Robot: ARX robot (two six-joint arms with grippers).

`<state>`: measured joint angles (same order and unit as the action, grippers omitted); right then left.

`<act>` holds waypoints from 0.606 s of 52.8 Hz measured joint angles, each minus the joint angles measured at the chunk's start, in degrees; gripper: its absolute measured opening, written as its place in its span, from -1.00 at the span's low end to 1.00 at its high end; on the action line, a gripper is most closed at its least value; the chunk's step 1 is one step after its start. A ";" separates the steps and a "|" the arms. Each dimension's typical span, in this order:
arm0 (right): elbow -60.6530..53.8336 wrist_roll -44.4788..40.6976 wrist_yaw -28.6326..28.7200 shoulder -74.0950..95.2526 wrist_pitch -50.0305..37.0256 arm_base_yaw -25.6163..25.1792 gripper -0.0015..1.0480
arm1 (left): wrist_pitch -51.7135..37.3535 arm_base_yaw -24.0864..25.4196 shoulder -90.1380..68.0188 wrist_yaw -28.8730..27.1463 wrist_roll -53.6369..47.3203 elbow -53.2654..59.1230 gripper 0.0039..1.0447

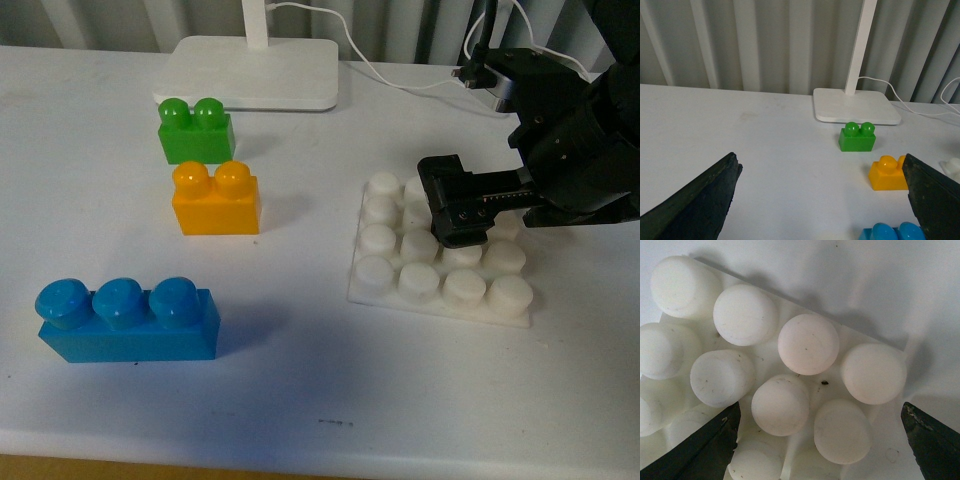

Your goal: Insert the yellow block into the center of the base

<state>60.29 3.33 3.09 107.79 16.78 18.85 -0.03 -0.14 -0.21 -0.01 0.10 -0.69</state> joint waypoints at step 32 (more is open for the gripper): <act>-0.04 -2.93 1.36 -7.87 4.13 -5.07 0.82 | 0.00 0.00 0.00 0.00 0.00 0.00 0.88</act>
<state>60.25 0.40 4.45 99.92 20.91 13.78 -0.03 -0.14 -0.21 -0.01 0.10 -0.69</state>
